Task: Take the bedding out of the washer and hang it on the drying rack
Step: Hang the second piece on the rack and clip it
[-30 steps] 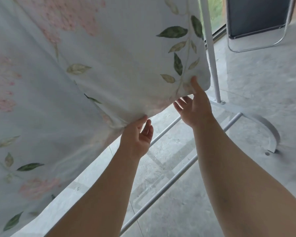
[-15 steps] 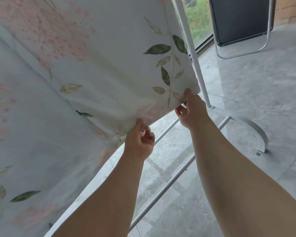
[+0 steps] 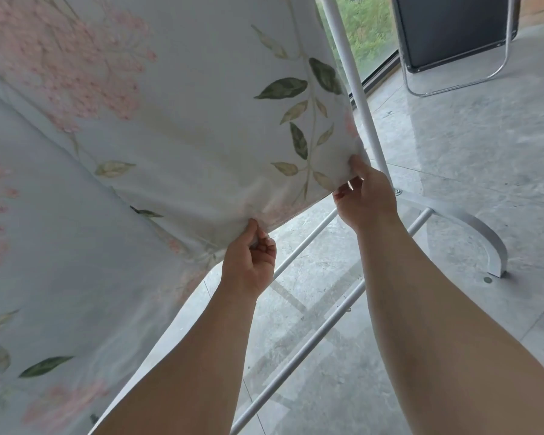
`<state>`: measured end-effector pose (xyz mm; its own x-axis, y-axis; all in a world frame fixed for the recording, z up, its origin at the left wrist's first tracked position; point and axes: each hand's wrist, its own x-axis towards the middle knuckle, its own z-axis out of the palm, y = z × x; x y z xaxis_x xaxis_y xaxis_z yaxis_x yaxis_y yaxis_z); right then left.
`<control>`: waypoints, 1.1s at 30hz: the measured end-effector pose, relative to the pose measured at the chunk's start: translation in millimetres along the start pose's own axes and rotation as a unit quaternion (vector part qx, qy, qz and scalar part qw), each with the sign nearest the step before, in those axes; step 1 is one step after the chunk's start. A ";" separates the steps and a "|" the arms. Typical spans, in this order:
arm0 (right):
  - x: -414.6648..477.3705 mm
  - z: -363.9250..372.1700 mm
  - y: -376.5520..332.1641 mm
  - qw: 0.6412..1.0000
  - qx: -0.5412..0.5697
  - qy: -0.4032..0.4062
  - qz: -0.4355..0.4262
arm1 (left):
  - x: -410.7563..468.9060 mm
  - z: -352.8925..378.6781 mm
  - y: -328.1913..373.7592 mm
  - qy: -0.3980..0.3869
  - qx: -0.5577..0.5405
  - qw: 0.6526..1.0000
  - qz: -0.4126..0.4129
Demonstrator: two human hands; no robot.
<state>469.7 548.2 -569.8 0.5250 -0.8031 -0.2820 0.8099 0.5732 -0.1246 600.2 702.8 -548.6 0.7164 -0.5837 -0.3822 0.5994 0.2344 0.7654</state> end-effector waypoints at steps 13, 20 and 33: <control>16.3 -13.0 -4.6 0.999 0.011 -0.034 -0.040 | 25.1 -6.6 -7.7 0.037 0.018 0.999 0.020; 24.0 -14.0 -11.6 0.997 -0.022 -0.006 -0.079 | 22.6 -28.7 1.9 0.032 0.032 0.999 0.009; 20.2 -1.8 -21.6 0.959 -0.231 0.075 -0.144 | 17.8 -65.9 14.2 0.056 -0.047 0.997 0.002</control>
<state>462.4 519.8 -574.5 0.2256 -0.9260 -0.3028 0.6947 0.3708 -0.6163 645.0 747.0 -578.6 0.7505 -0.4942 -0.4388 0.6239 0.3107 0.7171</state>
